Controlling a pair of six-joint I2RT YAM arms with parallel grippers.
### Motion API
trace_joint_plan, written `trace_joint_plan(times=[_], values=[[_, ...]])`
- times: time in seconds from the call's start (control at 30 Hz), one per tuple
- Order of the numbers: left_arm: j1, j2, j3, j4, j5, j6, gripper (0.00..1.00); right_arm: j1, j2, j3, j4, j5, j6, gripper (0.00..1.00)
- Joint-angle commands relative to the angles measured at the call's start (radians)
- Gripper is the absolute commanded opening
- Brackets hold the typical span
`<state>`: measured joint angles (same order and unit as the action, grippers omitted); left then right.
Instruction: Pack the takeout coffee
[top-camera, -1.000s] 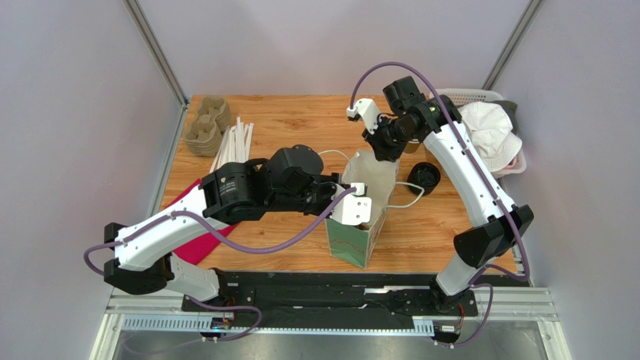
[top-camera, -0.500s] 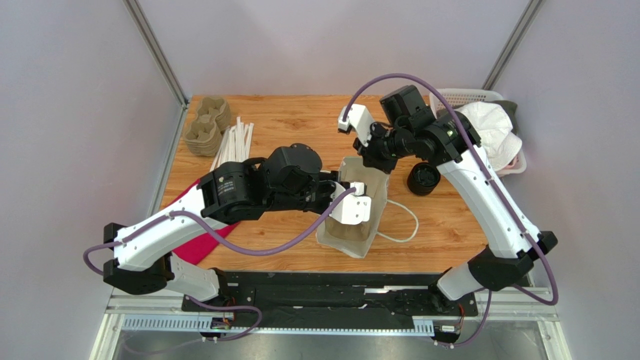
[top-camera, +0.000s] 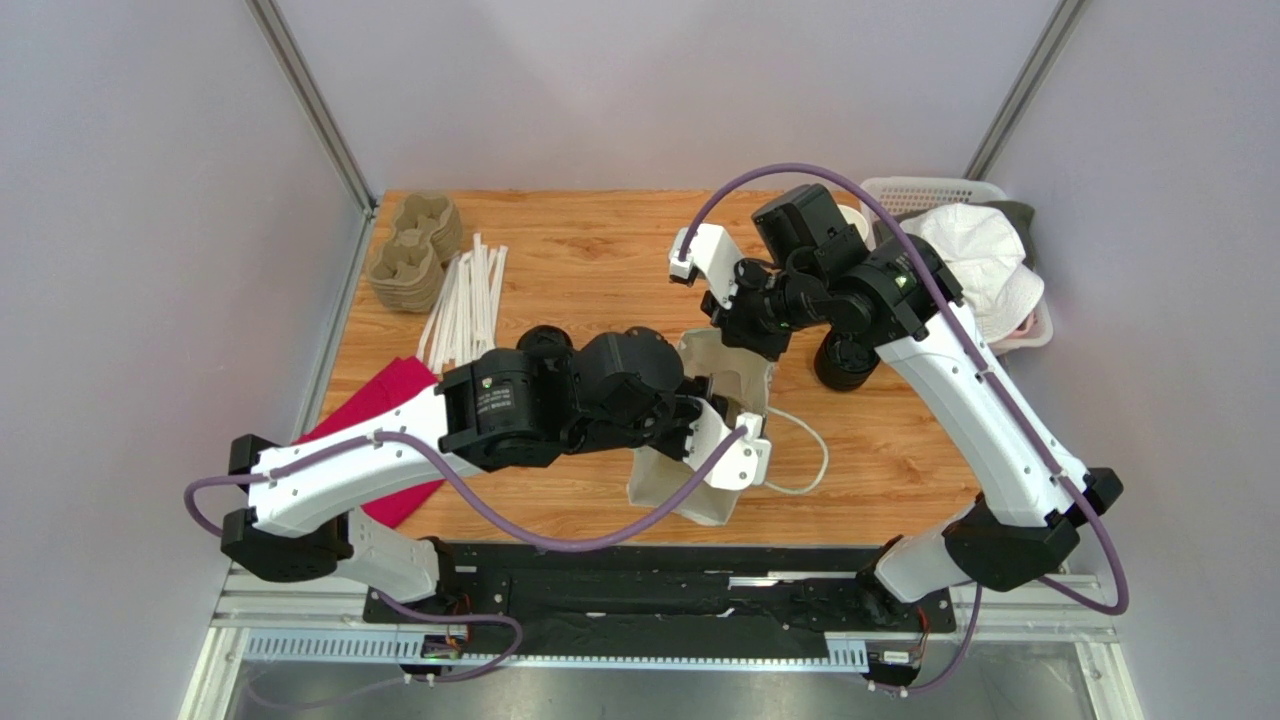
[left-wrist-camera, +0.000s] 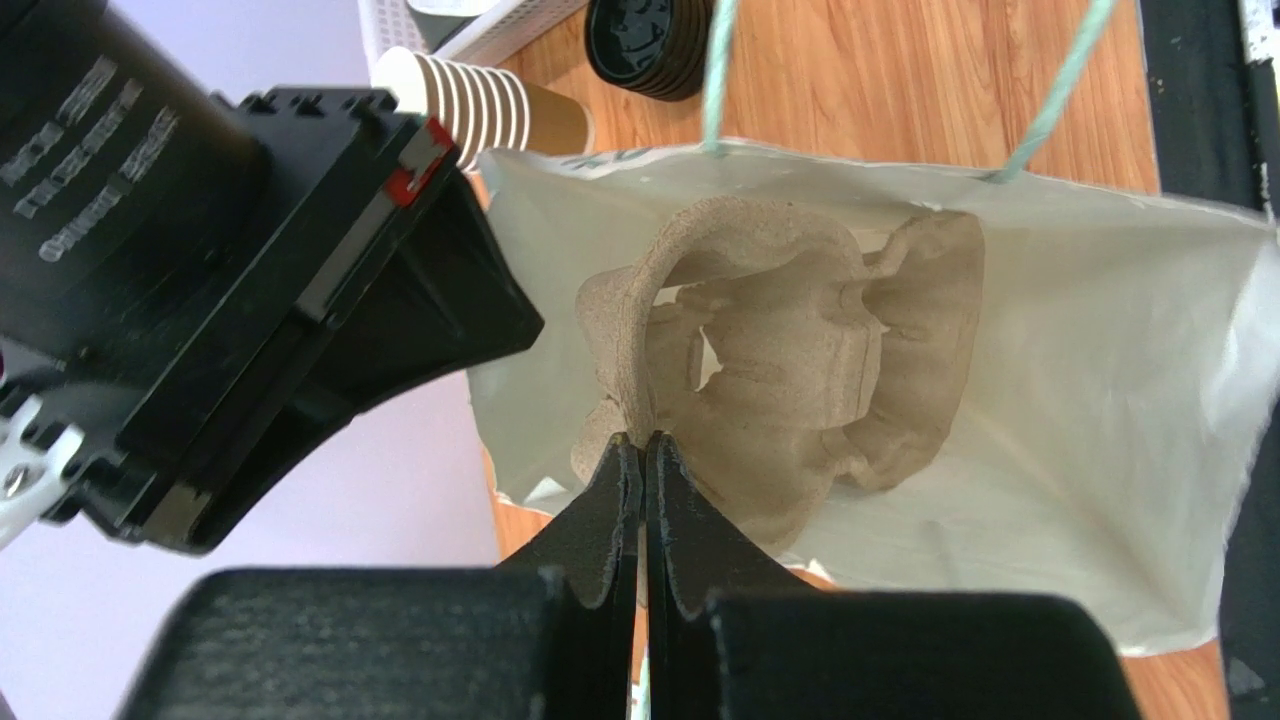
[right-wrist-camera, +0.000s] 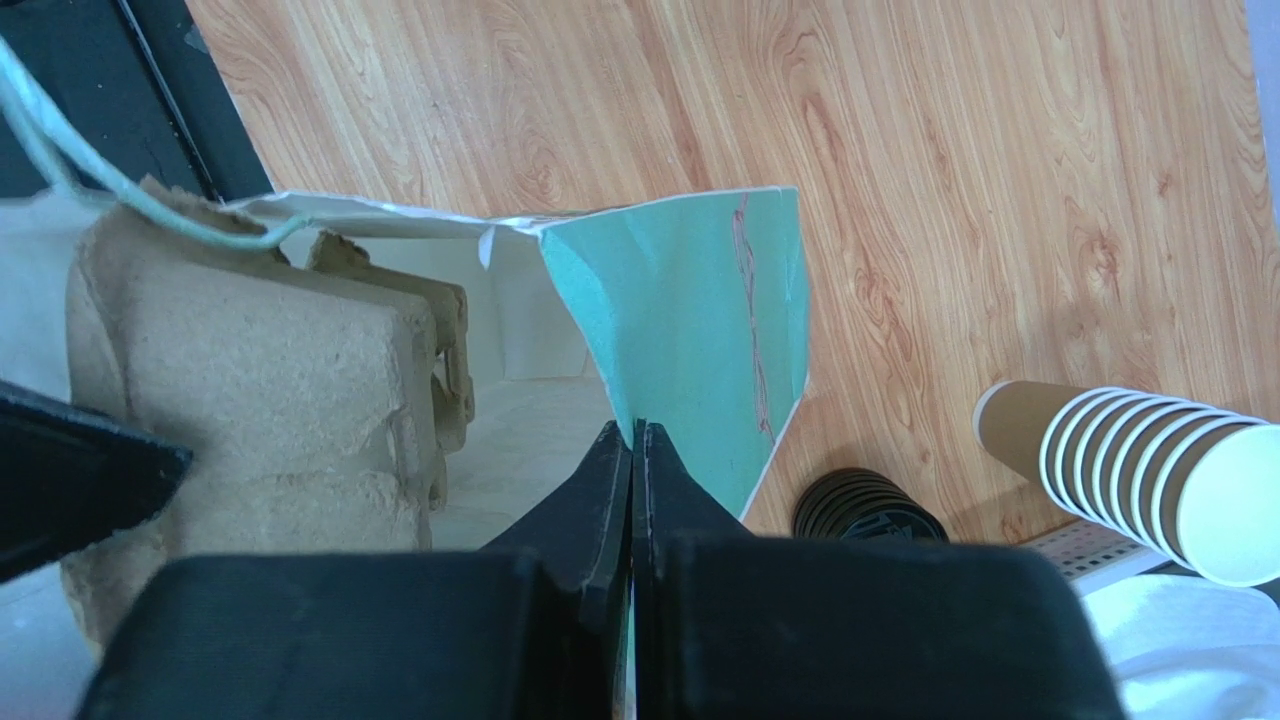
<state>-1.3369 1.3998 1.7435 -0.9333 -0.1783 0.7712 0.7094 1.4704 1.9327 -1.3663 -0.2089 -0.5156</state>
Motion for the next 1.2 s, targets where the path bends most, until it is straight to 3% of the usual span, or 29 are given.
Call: trace_joint_plan(times=[0.0, 0.13, 0.47, 1.17], values=[[-0.067, -0.05, 0.001, 0.071, -0.087, 0.056, 0.0, 0.009, -0.01, 0.043, -0.148, -0.003, 0.025, 0.0], [-0.137, -0.041, 0.016, 0.062, -0.139, 0.109, 0.0, 0.012, -0.001, 0.049, -0.145, -0.006, 0.028, 0.0], [-0.137, -0.024, -0.096, 0.111, -0.239, 0.108, 0.0, 0.021, -0.035, 0.052, -0.169, -0.061, 0.011, 0.0], [-0.068, -0.032, -0.309, 0.343, -0.205, 0.129, 0.0, 0.03, -0.028, 0.046, -0.195, -0.147, -0.029, 0.0]])
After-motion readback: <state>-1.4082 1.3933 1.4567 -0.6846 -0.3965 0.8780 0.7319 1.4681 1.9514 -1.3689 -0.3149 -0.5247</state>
